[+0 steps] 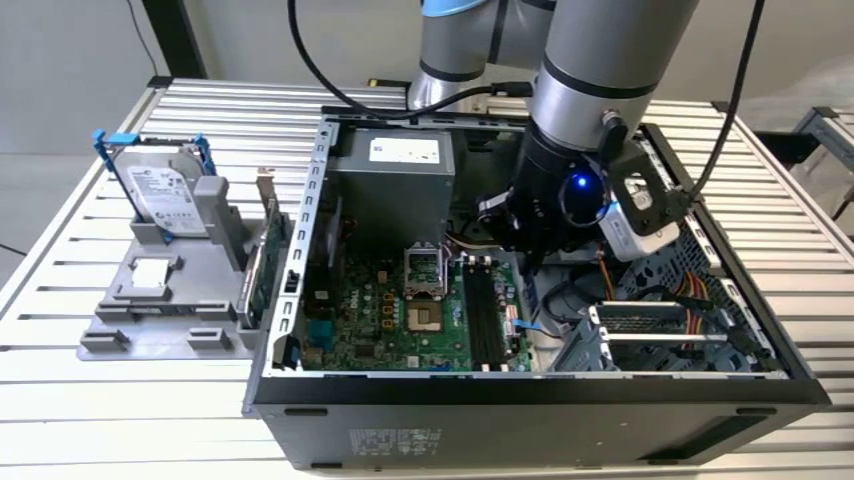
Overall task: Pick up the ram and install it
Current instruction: 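Insert the ram into the slot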
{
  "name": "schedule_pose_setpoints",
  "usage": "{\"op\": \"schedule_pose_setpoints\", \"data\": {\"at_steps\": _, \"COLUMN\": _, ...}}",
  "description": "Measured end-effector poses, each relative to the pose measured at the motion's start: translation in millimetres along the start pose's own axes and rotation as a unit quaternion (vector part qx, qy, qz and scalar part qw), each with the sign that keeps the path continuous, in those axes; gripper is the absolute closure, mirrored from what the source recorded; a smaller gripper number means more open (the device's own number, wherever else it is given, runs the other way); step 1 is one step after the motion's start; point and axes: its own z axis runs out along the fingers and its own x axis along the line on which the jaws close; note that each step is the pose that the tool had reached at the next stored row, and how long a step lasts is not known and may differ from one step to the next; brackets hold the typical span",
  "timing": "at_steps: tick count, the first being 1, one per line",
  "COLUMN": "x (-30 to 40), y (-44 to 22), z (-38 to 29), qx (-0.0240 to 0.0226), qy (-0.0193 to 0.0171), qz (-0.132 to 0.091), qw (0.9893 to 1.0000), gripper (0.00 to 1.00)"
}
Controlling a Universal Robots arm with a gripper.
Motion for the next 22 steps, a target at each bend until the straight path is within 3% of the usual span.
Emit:
{"op": "schedule_pose_setpoints", "data": {"at_steps": 13, "x": 1.8, "y": -0.2, "z": 12.9, "qx": 0.0000, "qy": -0.0015, "qz": 0.000, "qw": 1.0000, "gripper": 1.00}}
{"op": "schedule_pose_setpoints", "data": {"at_steps": 22, "x": 3.0, "y": -0.4, "z": 18.2, "qx": -0.0006, "qy": -0.0014, "qz": -0.017, "qw": 0.9999, "gripper": 1.00}}
